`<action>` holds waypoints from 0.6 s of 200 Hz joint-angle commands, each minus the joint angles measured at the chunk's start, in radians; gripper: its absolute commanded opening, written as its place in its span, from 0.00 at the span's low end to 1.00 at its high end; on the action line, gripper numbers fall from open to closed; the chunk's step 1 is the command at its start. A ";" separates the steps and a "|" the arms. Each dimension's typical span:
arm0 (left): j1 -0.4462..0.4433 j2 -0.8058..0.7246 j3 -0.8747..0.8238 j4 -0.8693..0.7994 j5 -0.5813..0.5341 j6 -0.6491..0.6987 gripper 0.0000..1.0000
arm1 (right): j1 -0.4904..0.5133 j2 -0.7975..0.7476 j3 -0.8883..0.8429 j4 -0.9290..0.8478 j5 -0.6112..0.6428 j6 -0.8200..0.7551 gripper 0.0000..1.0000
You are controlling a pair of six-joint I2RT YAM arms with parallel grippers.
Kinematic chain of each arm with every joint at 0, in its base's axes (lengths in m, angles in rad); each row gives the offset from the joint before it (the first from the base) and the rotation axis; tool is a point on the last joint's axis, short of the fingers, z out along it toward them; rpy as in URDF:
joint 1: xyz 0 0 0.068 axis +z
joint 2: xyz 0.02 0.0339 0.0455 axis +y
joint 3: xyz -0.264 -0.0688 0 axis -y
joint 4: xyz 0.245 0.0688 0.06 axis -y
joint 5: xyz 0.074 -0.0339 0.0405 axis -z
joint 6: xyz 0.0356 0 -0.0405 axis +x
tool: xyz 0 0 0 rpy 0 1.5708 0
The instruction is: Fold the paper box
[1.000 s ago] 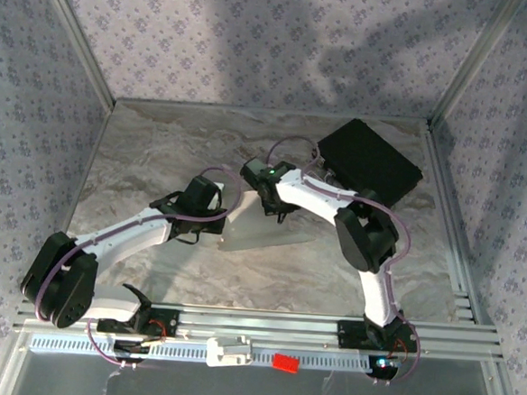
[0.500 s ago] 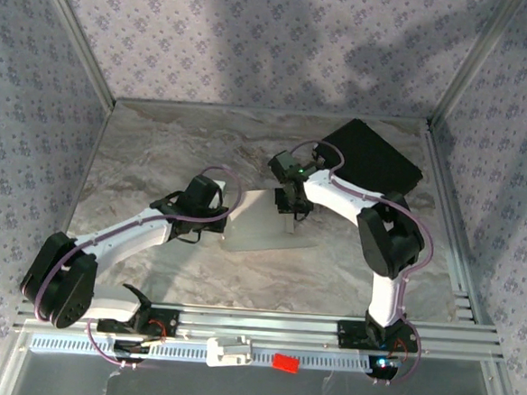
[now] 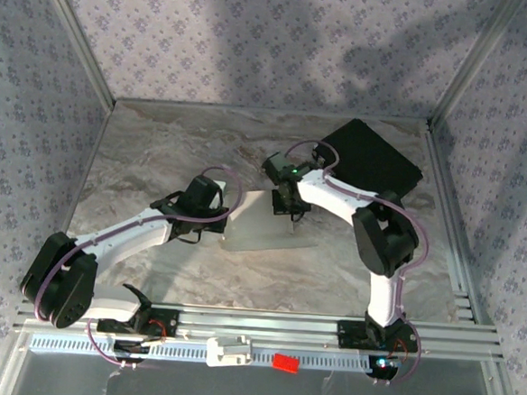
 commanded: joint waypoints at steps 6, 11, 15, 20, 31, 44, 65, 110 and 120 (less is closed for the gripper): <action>-0.002 -0.001 0.040 -0.020 -0.017 0.008 0.00 | 0.037 0.075 0.061 -0.271 0.336 0.140 0.00; -0.004 0.000 0.042 -0.021 -0.017 0.008 0.00 | 0.051 0.081 0.071 -0.291 0.366 0.159 0.00; -0.006 0.001 0.042 -0.020 -0.017 0.007 0.00 | 0.062 0.088 0.086 -0.308 0.385 0.175 0.00; -0.006 0.002 0.045 -0.019 -0.018 0.006 0.00 | 0.075 0.097 0.103 -0.336 0.406 0.192 0.00; -0.009 0.002 0.046 -0.018 -0.019 0.003 0.00 | 0.101 0.120 0.146 -0.384 0.442 0.226 0.00; -0.011 0.002 0.046 -0.015 -0.023 0.000 0.00 | 0.121 0.147 0.181 -0.420 0.450 0.259 0.00; -0.016 0.002 0.045 -0.017 -0.024 -0.001 0.00 | 0.139 0.118 0.135 -0.327 0.372 0.243 0.00; -0.017 -0.017 0.032 -0.024 -0.026 -0.003 0.00 | 0.084 0.016 0.028 -0.128 0.191 0.171 0.00; -0.019 -0.021 0.029 -0.026 -0.024 -0.003 0.00 | 0.069 -0.002 0.013 -0.109 0.160 0.161 0.00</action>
